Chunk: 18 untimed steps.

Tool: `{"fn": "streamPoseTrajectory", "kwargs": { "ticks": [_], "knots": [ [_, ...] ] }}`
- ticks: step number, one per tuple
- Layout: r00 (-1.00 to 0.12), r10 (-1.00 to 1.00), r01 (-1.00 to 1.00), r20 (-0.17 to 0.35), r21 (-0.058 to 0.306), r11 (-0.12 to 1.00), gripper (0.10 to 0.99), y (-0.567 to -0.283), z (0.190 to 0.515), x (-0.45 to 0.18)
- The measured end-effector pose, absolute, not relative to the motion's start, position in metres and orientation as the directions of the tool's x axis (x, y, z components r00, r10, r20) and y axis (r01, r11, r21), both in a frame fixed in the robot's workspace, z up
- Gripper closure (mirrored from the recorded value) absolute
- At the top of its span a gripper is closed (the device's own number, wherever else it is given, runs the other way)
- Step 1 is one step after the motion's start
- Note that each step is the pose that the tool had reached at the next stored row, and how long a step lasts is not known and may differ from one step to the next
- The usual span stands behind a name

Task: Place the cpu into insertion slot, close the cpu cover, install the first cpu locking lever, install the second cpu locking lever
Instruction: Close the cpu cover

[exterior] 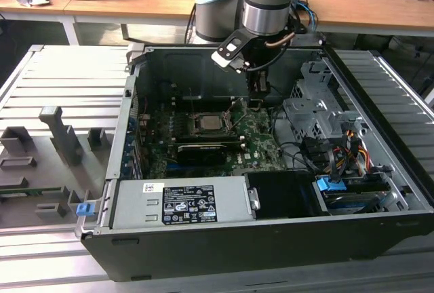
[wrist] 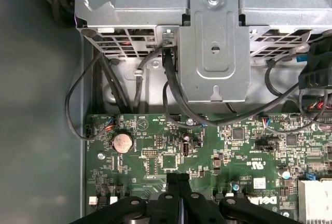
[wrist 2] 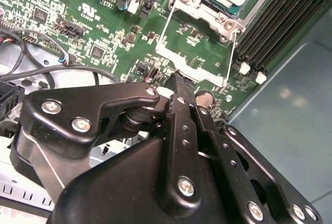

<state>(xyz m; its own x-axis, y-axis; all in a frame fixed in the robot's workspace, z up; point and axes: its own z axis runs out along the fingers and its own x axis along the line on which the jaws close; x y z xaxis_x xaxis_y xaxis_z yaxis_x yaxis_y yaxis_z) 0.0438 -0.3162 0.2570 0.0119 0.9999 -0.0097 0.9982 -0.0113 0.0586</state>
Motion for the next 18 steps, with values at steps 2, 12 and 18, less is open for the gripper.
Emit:
{"fn": "streamPoseTrajectory", "kwargs": {
  "ticks": [2, 12, 18],
  "knots": [
    [0.012, 1.0, 0.998, -0.01, 0.059, -0.011, 0.98, -0.316, 0.257, 0.042],
    [0.012, 1.0, 0.998, -0.01, 0.059, -0.011, 0.98, -0.316, 0.256, 0.033],
    [0.012, 1.0, 0.998, -0.01, 0.059, -0.011, 0.98, -0.316, 0.256, 0.027]
  ]
}}
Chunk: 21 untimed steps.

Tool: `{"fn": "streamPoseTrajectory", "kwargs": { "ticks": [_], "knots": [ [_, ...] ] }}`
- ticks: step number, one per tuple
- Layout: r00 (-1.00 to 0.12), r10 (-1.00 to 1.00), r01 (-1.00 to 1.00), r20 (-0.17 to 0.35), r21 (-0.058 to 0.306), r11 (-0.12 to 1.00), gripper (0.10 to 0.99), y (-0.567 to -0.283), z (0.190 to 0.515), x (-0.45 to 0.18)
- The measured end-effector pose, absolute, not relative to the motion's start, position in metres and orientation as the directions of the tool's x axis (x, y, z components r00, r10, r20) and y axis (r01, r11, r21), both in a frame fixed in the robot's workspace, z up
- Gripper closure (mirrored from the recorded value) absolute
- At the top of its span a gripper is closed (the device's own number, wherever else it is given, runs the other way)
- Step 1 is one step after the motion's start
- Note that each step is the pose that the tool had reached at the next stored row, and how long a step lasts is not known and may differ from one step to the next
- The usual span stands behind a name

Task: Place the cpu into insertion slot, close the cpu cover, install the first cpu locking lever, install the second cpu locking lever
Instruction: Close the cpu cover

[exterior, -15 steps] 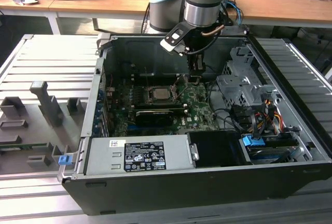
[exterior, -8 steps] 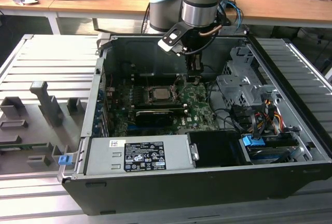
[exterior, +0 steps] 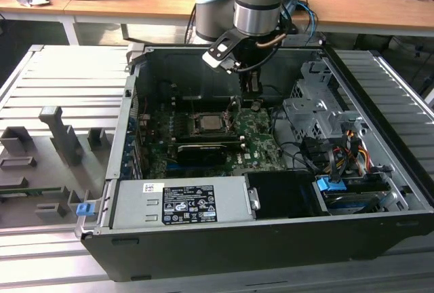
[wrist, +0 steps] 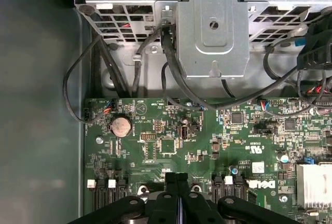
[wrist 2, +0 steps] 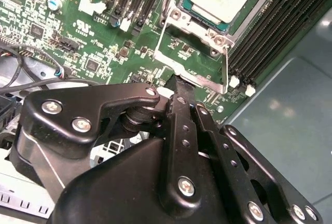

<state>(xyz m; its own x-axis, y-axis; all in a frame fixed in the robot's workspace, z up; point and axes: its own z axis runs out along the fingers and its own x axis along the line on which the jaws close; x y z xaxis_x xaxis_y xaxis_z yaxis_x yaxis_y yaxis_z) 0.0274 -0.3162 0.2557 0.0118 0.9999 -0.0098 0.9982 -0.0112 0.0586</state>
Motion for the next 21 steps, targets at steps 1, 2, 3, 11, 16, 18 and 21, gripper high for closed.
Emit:
{"fn": "streamPoseTrajectory", "kwargs": {
  "ticks": [1, 2, 3, 11, 16, 18, 21],
  "knots": [
    [0.012, 1.0, 0.998, -0.01, 0.059, -0.011, 0.98, -0.316, 0.256, 0.027],
    [0.012, 1.0, 0.998, -0.01, 0.059, -0.011, 0.98, -0.316, 0.255, 0.025],
    [0.012, 1.0, 0.998, -0.01, 0.059, -0.011, 0.98, -0.316, 0.255, 0.024],
    [0.012, 1.0, 0.998, -0.01, 0.059, -0.011, 0.98, -0.316, 0.253, 0.005],
    [0.012, 1.0, 0.998, -0.01, 0.059, -0.011, 0.98, -0.316, 0.251, -0.005],
    [0.012, 1.0, 0.998, -0.01, 0.058, -0.011, 0.98, -0.316, 0.249, -0.007],
    [0.004, 1.0, 0.998, -0.01, 0.056, -0.003, 0.98, -0.316, 0.24, -0.013]
  ]
}}
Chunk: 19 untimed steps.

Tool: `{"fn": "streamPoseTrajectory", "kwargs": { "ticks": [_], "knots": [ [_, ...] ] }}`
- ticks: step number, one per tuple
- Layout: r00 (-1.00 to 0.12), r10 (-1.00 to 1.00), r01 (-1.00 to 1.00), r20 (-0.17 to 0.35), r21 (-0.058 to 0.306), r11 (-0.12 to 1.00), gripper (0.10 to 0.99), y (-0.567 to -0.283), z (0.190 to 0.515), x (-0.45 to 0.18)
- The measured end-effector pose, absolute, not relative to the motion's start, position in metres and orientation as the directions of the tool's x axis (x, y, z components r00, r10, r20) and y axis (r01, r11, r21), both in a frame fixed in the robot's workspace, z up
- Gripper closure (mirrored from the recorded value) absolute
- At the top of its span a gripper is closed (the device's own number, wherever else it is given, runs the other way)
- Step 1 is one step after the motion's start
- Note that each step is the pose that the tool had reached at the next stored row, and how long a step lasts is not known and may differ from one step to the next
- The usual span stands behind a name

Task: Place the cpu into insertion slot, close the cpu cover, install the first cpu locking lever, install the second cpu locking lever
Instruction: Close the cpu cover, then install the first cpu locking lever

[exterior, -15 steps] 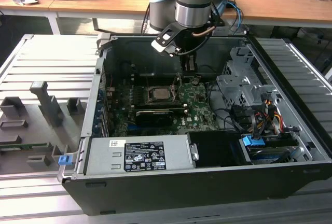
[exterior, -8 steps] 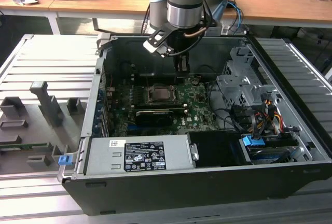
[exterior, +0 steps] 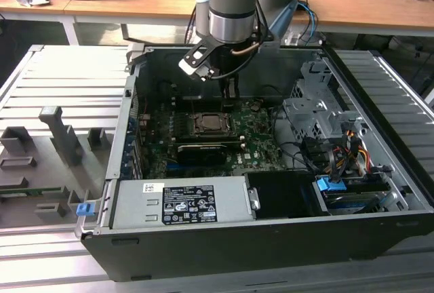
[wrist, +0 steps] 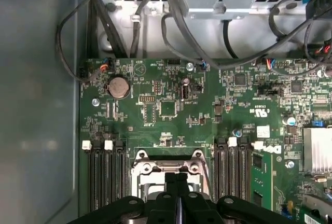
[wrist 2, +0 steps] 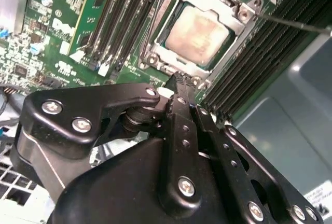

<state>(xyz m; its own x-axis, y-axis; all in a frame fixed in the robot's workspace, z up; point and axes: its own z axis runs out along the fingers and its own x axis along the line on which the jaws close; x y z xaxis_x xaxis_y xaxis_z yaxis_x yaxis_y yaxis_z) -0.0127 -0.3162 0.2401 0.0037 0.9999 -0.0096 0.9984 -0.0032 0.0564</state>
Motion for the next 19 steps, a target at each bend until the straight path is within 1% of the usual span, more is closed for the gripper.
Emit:
{"fn": "streamPoseTrajectory", "kwargs": {
  "ticks": [2, 5, 11, 19],
  "knots": [
    [-0.025, 1.0, 0.998, -0.008, 0.054, 0.025, 0.98, -0.316, 0.234, -0.018],
    [-0.037, 0.999, 0.998, -0.007, 0.048, 0.037, 0.98, -0.316, 0.232, -0.029],
    [-0.038, 0.999, 0.998, -0.01, 0.049, 0.038, 0.98, -0.316, 0.232, -0.043],
    [-0.038, 0.999, 0.998, -0.01, 0.049, 0.038, 0.98, -0.316, 0.232, -0.045]
  ]
}}
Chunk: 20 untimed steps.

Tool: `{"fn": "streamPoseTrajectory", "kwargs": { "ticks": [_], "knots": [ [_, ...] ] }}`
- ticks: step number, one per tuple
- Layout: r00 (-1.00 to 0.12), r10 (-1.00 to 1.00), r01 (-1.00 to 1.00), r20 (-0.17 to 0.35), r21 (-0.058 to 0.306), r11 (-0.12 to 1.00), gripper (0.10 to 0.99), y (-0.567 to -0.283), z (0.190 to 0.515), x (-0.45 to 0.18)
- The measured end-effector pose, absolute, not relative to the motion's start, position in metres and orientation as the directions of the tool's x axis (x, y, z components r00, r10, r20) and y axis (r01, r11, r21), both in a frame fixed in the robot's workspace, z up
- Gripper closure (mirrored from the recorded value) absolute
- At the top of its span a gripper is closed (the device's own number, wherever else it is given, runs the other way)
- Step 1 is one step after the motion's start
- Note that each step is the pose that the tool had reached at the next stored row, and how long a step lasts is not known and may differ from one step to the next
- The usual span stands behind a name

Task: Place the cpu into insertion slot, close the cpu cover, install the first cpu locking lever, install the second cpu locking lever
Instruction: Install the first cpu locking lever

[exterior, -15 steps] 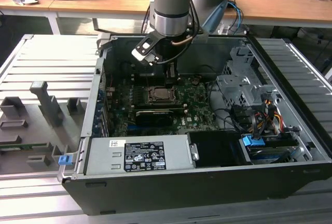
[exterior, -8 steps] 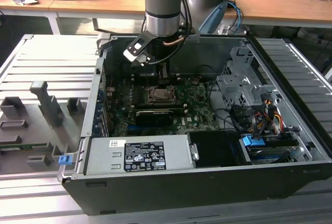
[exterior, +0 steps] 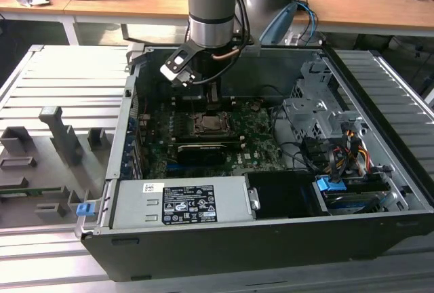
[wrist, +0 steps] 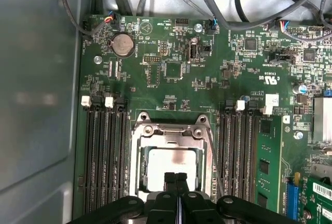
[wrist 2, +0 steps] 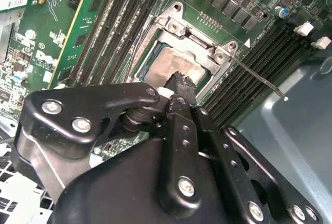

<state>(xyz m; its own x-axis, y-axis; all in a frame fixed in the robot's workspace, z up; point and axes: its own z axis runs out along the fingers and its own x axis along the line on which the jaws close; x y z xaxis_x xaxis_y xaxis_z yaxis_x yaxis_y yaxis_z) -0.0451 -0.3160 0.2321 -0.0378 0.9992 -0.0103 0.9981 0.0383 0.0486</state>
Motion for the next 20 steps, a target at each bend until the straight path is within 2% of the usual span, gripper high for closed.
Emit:
{"fn": "streamPoseTrajectory", "kwargs": {
  "ticks": [20],
  "knots": [
    [-0.035, 0.999, 0.998, -0.009, 0.049, 0.035, 0.98, -0.316, 0.253, -0.045]
  ]
}}
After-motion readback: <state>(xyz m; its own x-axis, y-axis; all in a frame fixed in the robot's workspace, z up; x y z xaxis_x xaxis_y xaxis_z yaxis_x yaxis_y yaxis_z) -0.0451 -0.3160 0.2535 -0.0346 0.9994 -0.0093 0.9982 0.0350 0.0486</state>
